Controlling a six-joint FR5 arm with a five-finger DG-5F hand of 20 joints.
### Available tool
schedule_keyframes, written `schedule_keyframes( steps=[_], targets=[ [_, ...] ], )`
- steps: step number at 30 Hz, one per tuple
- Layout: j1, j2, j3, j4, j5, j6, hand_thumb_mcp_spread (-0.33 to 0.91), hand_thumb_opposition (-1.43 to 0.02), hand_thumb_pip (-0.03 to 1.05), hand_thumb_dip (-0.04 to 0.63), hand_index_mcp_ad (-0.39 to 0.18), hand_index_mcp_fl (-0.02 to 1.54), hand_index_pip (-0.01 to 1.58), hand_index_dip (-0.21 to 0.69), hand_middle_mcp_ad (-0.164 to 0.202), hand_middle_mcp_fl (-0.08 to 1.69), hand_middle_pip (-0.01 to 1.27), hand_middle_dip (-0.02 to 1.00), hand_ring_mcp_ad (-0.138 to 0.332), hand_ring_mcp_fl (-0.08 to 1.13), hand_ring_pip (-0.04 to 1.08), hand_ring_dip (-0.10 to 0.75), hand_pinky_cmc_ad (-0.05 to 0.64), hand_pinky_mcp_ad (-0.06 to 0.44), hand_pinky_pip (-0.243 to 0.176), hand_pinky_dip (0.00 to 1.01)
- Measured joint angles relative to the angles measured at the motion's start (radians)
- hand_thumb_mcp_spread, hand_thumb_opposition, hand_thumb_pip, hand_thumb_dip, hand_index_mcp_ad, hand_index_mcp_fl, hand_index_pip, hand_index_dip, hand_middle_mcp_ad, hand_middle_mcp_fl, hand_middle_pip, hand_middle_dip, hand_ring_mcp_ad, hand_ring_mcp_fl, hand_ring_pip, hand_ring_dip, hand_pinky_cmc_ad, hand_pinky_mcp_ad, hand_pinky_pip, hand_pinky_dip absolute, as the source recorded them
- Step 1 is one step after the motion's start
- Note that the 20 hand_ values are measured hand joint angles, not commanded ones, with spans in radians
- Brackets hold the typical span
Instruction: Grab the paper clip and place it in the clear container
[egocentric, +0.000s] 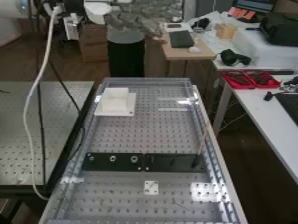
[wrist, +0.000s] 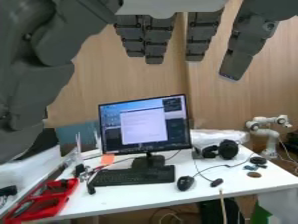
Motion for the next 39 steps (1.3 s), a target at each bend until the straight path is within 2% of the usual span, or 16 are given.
schedule_keyframes(
  steps=[4, 8, 10, 17, 20, 22, 25, 28, 33, 39],
  targets=[
    [-0.005, -0.011, -0.023, 0.027, -0.003, 0.011, 0.24, -0.71, 0.4, 0.049, 0.0, 0.02, 0.08, 0.063, -0.003, -0.01, 0.13, 0.16, 0.152, 0.0, 0.08, 0.112, 0.379, 0.314, -0.091, 0.46],
    [-0.015, -0.019, -0.063, 0.077, -0.01, 0.045, 0.24, -0.71, 0.44, 0.047, 0.0, 0.02, 0.09, 0.063, -0.003, -0.01, 0.13, 0.16, 0.152, 0.0, 0.08, 0.108, 0.38, 0.314, -0.091, 0.46],
    [-0.019, -0.021, -0.084, 0.102, -0.007, 0.059, 0.25, -0.72, 0.45, 0.079, 0.0, 0.02, 0.08, 0.051, -0.003, -0.01, 0.13, 0.15, 0.152, 0.0, 0.09, 0.112, 0.38, 0.311, -0.089, 0.46],
    [-0.022, -0.041, -0.158, 0.174, 0.068, 0.108, 0.26, -0.72, 0.49, 0.126, -0.005, 0.02, 0.09, 0.035, -0.002, -0.01, 0.12, 0.16, 0.159, 0.0, 0.1, 0.108, 0.379, 0.314, -0.093, 0.46],
    [-0.019, -0.05, -0.187, 0.209, 0.102, 0.125, 0.26, -0.73, 0.56, 0.126, -0.003, 0.05, 0.1, 0.037, -0.002, -0.01, 0.13, 0.16, 0.162, 0.0, 0.1, 0.112, 0.379, 0.314, -0.089, 0.46],
    [-0.018, -0.053, -0.209, 0.24, 0.12, 0.132, 0.26, -0.73, 0.57, 0.141, -0.007, 0.05, 0.1, 0.037, -0.002, -0.01, 0.12, 0.16, 0.162, 0.0, 0.1, 0.108, 0.379, 0.314, -0.093, 0.46],
    [-0.024, -0.065, -0.238, 0.286, 0.134, 0.148, 0.29, -0.74, 0.56, 0.161, -0.024, 0.1, 0.2, 0.037, -0.002, -0.01, 0.12, 0.16, 0.162, 0.0, 0.1, 0.108, 0.377, 0.314, -0.093, 0.46],
    [-0.049, -0.087, -0.248, 0.303, 0.12, 0.158, 0.3, -0.74, 0.63, 0.18, -0.045, 0.16, 0.31, 0.037, -0.005, -0.01, 0.13, 0.16, 0.162, 0.0, 0.1, 0.112, 0.377, 0.311, -0.093, 0.46],
    [-0.126, -0.147, -0.247, 0.327, 0.046, 0.183, 0.31, -0.77, 0.64, 0.222, -0.068, 0.22, 0.42, 0.031, -0.005, -0.01, 0.12, 0.16, 0.161, 0.0, 0.1, 0.108, 0.379, 0.314, -0.089, 0.46],
    [-0.215, -0.226, -0.233, 0.361, -0.052, 0.194, 0.32, -0.79, 0.64, 0.225, -0.07, 0.27, 0.62, 0.031, -0.002, -0.01, 0.12, 0.16, 0.161, 0.0, 0.09, 0.108, 0.379, 0.311, -0.093, 0.45]
  ],
)
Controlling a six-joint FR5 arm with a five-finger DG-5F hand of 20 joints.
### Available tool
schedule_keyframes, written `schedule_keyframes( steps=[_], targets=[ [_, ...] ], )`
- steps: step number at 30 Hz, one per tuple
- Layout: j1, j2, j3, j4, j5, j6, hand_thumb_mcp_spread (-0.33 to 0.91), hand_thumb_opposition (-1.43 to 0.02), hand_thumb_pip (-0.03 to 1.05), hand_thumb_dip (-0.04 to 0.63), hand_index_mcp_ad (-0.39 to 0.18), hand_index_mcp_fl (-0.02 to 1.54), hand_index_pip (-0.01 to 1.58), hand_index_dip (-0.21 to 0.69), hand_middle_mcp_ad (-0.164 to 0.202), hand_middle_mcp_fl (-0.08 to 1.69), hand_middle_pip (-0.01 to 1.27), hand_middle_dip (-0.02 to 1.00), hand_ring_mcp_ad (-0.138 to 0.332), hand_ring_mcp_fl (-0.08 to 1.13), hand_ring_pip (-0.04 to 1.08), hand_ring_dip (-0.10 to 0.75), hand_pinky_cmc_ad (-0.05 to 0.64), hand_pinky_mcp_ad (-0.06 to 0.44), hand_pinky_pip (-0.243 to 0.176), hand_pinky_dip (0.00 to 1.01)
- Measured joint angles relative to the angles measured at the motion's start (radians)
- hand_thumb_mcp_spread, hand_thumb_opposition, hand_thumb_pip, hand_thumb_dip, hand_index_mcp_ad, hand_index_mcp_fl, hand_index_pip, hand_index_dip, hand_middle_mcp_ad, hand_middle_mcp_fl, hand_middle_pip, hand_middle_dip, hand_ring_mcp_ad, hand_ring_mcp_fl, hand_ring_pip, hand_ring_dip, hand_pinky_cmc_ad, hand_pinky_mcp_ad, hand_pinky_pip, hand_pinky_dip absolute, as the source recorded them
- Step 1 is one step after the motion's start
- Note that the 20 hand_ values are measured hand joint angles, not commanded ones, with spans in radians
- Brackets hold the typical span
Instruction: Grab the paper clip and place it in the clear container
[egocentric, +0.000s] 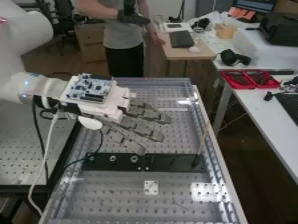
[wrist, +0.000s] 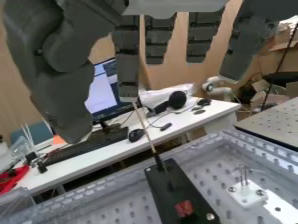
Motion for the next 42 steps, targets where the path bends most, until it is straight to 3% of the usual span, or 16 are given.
schedule_keyframes(
  steps=[12, 20, 31, 42],
  targets=[
    [-0.163, -0.153, 0.076, 0.061, -0.16, 0.005, 0.34, -0.82, 0.64, 0.243, -0.087, 0.31, 0.98, 0.028, -0.002, -0.01, 0.12, 0.16, 0.161, 0.0, 0.09, 0.108, 0.374, 0.302, -0.093, 0.4],
    [-0.227, -0.246, 0.144, 0.089, -0.231, 0.006, 0.36, -0.82, 0.64, 0.251, -0.087, 0.27, 1.16, 0.031, -0.002, -0.01, 0.13, 0.16, 0.161, 0.0, 0.08, 0.108, 0.372, 0.293, -0.093, 0.39],
    [-0.258, -0.341, 0.235, 0.106, -0.294, 0.006, 0.39, -0.82, 0.64, 0.251, -0.087, 0.17, 1.4, 0.096, -0.002, -0.01, 0.13, 0.17, 0.155, 0.0, 0.08, 0.108, 0.361, 0.295, -0.089, 0.37],
    [-0.266, -0.38, 0.28, 0.097, -0.34, -0.037, 0.41, -0.82, 0.64, 0.257, -0.108, 0.19, 1.48, 0.159, -0.005, -0.01, 0.12, 0.18, 0.148, 0.0, 0.08, 0.112, 0.367, 0.278, -0.093, 0.27]
  ],
)
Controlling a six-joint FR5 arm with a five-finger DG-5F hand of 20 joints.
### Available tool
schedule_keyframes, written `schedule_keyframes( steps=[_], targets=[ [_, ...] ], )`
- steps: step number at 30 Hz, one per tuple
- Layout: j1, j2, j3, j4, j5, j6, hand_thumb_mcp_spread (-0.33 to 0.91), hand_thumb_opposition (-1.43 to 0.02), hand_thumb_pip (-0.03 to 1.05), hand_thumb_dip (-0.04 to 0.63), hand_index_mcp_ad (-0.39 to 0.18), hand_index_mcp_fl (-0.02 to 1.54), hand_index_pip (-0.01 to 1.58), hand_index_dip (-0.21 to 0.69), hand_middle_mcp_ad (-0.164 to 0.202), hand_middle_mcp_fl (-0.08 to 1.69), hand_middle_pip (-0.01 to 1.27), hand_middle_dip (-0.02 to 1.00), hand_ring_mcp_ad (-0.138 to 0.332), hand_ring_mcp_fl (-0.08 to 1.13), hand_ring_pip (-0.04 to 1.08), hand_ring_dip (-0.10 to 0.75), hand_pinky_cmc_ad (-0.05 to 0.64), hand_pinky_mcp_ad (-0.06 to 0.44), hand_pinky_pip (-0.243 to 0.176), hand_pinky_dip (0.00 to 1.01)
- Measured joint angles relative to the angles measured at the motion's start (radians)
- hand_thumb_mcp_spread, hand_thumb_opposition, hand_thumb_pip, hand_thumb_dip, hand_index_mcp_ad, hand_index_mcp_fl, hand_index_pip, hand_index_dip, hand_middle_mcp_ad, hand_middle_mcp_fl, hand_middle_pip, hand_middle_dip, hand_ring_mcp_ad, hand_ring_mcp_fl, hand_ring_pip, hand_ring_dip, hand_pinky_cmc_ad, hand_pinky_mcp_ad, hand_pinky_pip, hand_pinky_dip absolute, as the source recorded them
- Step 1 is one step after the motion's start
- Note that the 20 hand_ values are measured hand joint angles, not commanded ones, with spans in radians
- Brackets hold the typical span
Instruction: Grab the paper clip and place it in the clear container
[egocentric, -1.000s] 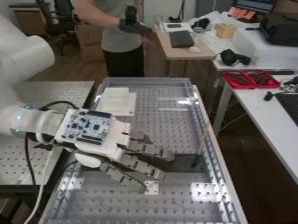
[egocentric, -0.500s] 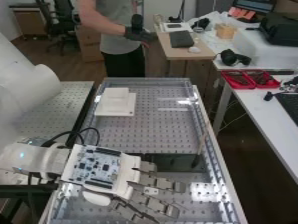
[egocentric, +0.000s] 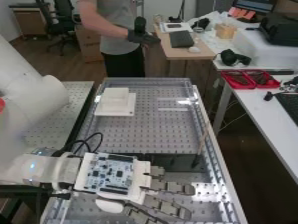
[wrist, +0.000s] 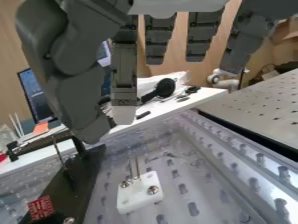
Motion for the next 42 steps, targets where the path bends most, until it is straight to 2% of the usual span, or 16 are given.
schedule_keyframes(
  steps=[8, 11, 15, 19, 21, 27, 29, 42],
  targets=[
    [0.003, -0.011, 0.018, -0.004, -0.023, -0.035, 0.43, -0.82, 0.64, 0.257, -0.119, 0.21, 1.49, 0.161, -0.005, -0.01, 0.13, 0.19, 0.152, 0.0, 0.08, 0.112, 0.344, 0.276, -0.093, 0.25],
    [0.003, -0.015, 0.023, -0.005, -0.029, -0.042, 0.43, -0.82, 0.64, 0.257, -0.119, 0.21, 1.49, 0.162, -0.005, -0.01, 0.13, 0.19, 0.133, 0.0, 0.08, 0.112, 0.344, 0.278, -0.089, 0.24],
    [0.002, -0.024, 0.031, -0.003, -0.036, -0.049, 0.44, -0.83, 0.64, 0.257, -0.119, 0.21, 1.49, 0.159, -0.005, 0.0, 0.13, 0.19, 0.133, 0.0, 0.08, 0.112, 0.344, 0.278, -0.089, 0.24],
    [0.002, -0.031, 0.039, -0.005, -0.039, -0.054, 0.44, -0.83, 0.64, 0.257, -0.119, 0.24, 1.49, 0.159, -0.005, 0.0, 0.13, 0.19, 0.133, 0.0, 0.08, 0.112, 0.351, 0.278, -0.089, 0.22],
    [0.002, -0.035, 0.042, -0.004, -0.041, -0.055, 0.43, -0.83, 0.64, 0.265, -0.122, 0.25, 1.49, 0.159, -0.005, 0.0, 0.13, 0.19, 0.133, 0.0, 0.08, 0.112, 0.351, 0.278, -0.075, 0.23],
    [0.001, -0.044, 0.056, -0.01, -0.05, -0.059, 0.48, -0.85, 0.63, 0.269, -0.138, 0.31, 1.52, 0.162, -0.005, 0.0, 0.13, 0.19, 0.133, 0.0, 0.08, 0.112, 0.351, 0.278, -0.075, 0.2],
    [0.0, -0.047, 0.06, -0.013, -0.053, -0.06, 0.48, -0.86, 0.62, 0.269, -0.141, 0.31, 1.54, 0.162, -0.005, 0.0, 0.13, 0.19, 0.133, 0.0, 0.08, 0.112, 0.347, 0.278, -0.059, 0.19],
    [-0.008, -0.064, 0.082, -0.027, -0.072, -0.063, 0.5, -0.88, 0.62, 0.269, -0.154, 0.33, 1.54, 0.173, -0.005, 0.0, 0.13, 0.19, 0.133, 0.0, 0.08, 0.112, 0.333, 0.281, -0.061, 0.19]
  ],
)
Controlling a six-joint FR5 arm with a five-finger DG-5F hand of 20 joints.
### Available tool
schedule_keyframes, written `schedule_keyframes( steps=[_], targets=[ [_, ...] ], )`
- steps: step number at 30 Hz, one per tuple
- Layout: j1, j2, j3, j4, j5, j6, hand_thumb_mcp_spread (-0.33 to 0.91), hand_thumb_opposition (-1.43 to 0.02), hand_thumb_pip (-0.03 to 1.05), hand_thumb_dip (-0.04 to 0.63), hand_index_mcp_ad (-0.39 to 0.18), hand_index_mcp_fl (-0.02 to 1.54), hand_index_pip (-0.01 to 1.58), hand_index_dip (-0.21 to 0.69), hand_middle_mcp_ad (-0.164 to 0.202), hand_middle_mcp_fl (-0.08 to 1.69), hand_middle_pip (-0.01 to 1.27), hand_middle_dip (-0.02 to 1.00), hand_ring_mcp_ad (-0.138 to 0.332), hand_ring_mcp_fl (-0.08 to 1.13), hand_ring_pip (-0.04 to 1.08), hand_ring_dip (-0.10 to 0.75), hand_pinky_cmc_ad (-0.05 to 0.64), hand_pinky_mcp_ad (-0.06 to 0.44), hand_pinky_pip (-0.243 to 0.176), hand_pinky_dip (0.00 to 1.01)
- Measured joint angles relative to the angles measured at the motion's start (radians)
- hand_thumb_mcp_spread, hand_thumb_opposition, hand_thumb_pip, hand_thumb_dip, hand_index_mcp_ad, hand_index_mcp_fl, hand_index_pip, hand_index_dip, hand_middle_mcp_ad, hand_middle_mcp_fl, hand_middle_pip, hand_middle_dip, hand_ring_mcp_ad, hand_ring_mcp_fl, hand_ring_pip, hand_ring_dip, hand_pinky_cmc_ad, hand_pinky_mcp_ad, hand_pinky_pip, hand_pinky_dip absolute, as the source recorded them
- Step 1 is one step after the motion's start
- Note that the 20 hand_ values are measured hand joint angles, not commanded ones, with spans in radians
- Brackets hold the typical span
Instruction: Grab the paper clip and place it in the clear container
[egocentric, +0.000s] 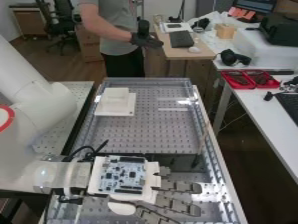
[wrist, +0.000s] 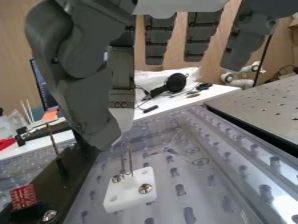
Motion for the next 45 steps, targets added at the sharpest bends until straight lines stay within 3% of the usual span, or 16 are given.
schedule_keyframes(
  steps=[45],
  targets=[
    [-0.014, -0.055, 0.053, -0.041, -0.038, -0.02, 0.49, -0.87, 0.62, 0.269, -0.155, 0.31, 1.49, 0.169, -0.002, 0.01, 0.13, 0.19, 0.12, 0.0, 0.08, 0.112, 0.323, 0.269, -0.052, 0.19]
  ],
)
